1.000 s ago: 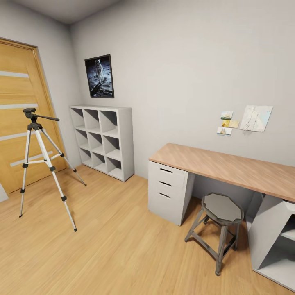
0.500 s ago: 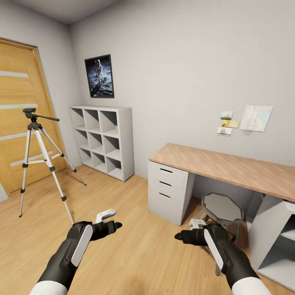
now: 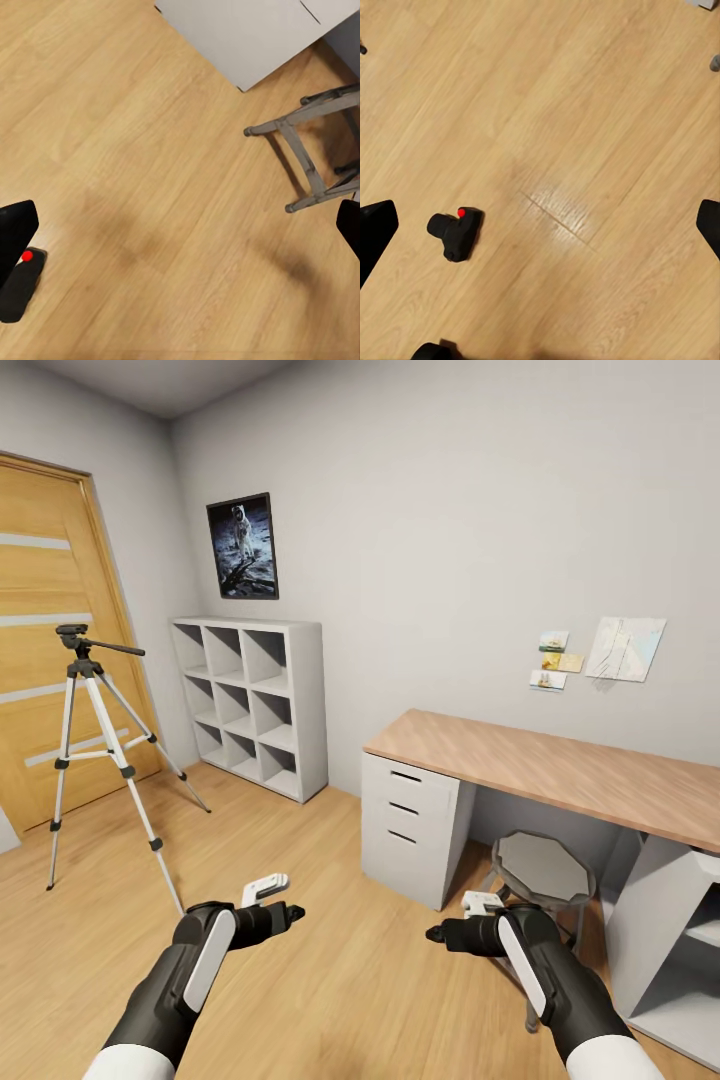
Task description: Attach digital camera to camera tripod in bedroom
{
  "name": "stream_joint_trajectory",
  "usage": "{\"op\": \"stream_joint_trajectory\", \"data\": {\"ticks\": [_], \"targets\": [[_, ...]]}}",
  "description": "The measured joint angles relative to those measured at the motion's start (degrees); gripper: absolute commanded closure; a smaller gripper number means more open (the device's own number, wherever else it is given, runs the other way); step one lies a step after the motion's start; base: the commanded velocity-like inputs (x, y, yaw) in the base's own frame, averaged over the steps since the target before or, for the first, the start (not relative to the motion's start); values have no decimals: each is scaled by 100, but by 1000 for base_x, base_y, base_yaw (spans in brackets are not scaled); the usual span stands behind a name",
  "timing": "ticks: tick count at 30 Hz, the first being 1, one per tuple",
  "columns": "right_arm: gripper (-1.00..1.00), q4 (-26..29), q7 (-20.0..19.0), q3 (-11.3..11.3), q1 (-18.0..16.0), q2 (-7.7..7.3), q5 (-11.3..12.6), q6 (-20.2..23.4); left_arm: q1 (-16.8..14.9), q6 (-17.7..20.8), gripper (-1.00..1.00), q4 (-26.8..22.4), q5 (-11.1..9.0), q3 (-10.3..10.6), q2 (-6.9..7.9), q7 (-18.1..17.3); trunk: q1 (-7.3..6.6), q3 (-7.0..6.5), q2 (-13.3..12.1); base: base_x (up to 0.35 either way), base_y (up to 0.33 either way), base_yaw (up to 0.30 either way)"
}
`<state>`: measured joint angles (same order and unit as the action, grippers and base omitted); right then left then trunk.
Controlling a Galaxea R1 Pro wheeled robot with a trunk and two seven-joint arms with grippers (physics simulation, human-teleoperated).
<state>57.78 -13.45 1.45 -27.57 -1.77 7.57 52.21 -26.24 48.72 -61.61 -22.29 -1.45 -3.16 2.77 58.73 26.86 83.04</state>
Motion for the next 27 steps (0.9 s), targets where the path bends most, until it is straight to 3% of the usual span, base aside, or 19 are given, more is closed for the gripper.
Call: {"op": "stream_joint_trajectory", "data": {"ticks": [16, 27], "targets": [[-100, 0, 1, 0, 0, 21, -4, -49, 1, -13, -100, -1, -14, -6, -4, -7, 0, 0, 0, 0, 0, 0], [-100, 11, -9, -21, 0, -44, 56, 1, 0, 10, -100, -12, -46, -25, 38, -21, 241, 197, 440, 0, 0, 0]]}}
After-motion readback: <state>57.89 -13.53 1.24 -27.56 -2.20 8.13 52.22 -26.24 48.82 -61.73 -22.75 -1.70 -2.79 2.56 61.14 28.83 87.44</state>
